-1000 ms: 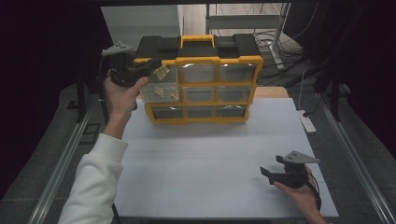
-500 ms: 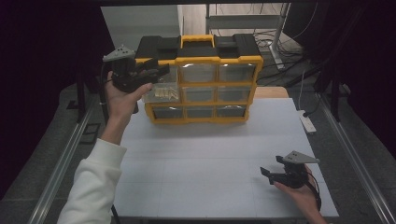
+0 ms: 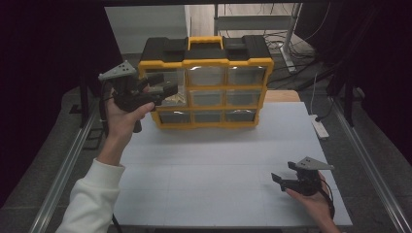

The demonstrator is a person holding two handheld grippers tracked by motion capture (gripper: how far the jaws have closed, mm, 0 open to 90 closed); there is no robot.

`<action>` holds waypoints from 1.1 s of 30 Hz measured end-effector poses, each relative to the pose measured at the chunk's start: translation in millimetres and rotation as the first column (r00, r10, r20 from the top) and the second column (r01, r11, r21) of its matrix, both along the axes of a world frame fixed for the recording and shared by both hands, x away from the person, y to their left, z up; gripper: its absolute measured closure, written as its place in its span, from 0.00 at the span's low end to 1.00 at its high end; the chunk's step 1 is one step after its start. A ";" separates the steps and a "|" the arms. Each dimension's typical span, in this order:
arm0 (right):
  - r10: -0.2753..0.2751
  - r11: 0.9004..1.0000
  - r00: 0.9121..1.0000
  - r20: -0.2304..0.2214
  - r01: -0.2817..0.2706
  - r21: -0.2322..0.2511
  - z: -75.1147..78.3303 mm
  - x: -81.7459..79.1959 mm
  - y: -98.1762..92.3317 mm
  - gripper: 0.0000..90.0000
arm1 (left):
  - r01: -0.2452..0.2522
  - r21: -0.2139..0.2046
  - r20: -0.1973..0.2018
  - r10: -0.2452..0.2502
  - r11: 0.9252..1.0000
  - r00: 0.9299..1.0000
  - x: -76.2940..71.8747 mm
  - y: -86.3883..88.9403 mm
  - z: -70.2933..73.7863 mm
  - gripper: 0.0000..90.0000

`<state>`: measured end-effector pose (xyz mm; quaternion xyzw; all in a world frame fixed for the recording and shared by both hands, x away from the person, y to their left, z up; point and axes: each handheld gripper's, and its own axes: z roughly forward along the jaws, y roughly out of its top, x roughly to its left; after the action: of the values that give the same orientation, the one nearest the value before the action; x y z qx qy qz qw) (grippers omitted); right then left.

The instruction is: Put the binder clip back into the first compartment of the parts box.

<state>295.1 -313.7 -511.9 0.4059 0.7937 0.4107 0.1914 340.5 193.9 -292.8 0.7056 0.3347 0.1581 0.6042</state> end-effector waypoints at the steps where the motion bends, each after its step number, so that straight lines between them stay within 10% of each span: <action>1: 0.002 1.000 1.000 0.001 -0.002 -0.003 -0.1 -0.4 0.2 0.20 | 0.006 0.002 0.000 -0.006 1.000 1.000 -4.4 -0.6 -3.0 0.32; 12: 0.003 1.000 1.000 0.002 -0.003 -0.011 0.6 0.1 0.9 0.20 | 0.050 -0.002 -0.023 -0.050 0.999 0.998 -42.3 -2.7 -44.4 0.33; 19: 0.005 1.000 1.000 0.013 -0.005 -0.012 1.9 -1.5 1.0 0.20 | 0.024 0.069 -0.071 -0.019 0.997 0.997 -65.6 -8.5 -98.4 0.33; 33: 0.006 1.000 1.000 0.016 -0.005 -0.013 1.7 -0.8 0.5 0.20 | -0.017 0.120 -0.238 0.045 0.993 0.970 -69.5 4.2 -190.5 0.29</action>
<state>294.4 -313.1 -510.3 0.3992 0.7958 0.4095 0.1992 270.9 198.1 -483.3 0.7485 0.4064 0.1005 0.5143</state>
